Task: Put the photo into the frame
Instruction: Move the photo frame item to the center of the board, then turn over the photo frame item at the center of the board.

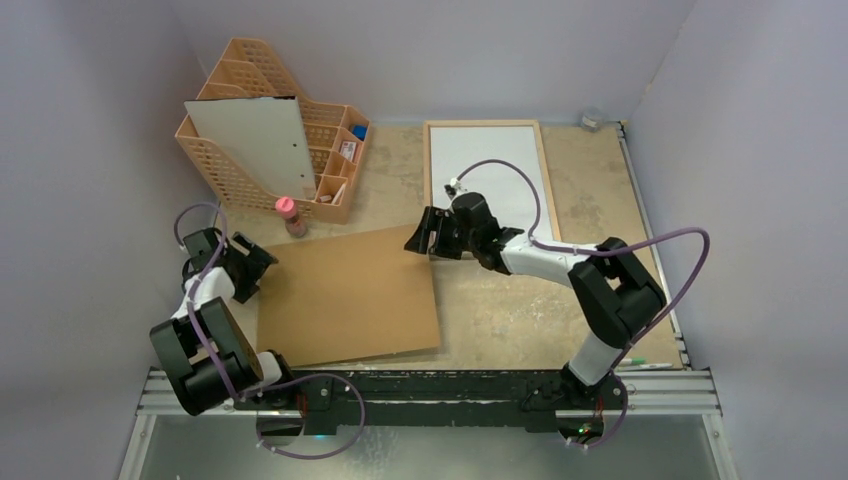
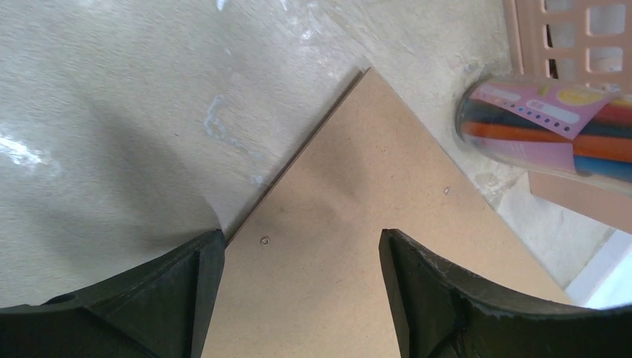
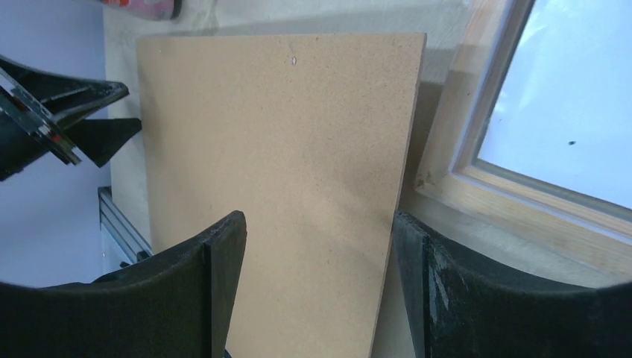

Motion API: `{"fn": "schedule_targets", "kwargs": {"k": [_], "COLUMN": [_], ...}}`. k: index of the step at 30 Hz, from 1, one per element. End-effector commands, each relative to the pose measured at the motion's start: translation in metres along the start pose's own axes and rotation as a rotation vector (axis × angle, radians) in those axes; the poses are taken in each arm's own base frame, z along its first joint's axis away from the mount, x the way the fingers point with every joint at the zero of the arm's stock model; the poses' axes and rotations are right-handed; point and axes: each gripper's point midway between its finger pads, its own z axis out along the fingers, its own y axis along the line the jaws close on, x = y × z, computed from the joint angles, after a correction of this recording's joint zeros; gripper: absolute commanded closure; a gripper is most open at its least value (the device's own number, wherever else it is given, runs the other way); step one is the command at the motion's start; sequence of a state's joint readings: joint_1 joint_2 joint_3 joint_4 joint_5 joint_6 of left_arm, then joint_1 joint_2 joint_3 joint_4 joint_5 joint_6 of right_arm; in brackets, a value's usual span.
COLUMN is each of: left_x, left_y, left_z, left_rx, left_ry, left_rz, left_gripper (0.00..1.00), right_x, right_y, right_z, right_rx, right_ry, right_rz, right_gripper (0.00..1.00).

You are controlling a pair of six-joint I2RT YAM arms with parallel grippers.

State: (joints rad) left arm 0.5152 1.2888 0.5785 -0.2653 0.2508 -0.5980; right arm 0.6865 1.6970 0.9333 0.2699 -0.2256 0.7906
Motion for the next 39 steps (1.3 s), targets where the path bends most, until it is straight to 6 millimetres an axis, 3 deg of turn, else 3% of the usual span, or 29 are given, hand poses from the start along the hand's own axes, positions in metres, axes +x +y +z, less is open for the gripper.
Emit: {"fn": "schedule_targets", "kwargs": {"k": [1,8,14,18,25,28,33,39], "left_x": [0.055,0.076,0.072,0.067,0.067,0.067,0.063,0.064], "left_y": [-0.036,-0.041,-0.037,-0.037,-0.031,-0.031,-0.034,-0.031], "left_z": [-0.016,-0.018,-0.014,-0.011,-0.007,-0.007,-0.01,-0.012], "left_rx": [0.212,0.278,0.249,0.23,0.194,0.191,0.189,0.177], "left_ry": [0.235,0.29,0.283,0.276,0.284,0.285,0.28,0.288], "left_rz": [-0.075,-0.096,-0.097,-0.094,-0.086,-0.092,-0.092,-0.069], "left_gripper": [0.24,0.25,0.25,0.25,0.25,0.25,0.25,0.25], "right_x": [-0.027,-0.04,-0.048,-0.048,-0.049,-0.037,0.002,0.031], "right_y": [0.057,0.018,-0.019,-0.044,-0.064,-0.062,-0.073,-0.083], "right_z": [-0.019,-0.018,-0.024,-0.035,-0.066,-0.076,-0.091,-0.083], "right_rx": [-0.177,-0.087,0.059,0.155,0.257,0.232,0.214,0.162], "right_ry": [-0.054,-0.08,-0.108,-0.121,-0.162,-0.117,-0.025,0.054], "right_rz": [-0.026,0.016,0.072,0.091,0.05,-0.003,-0.026,-0.02], "right_gripper": [0.27,0.27,0.27,0.25,0.17,0.19,0.19,0.18]}}
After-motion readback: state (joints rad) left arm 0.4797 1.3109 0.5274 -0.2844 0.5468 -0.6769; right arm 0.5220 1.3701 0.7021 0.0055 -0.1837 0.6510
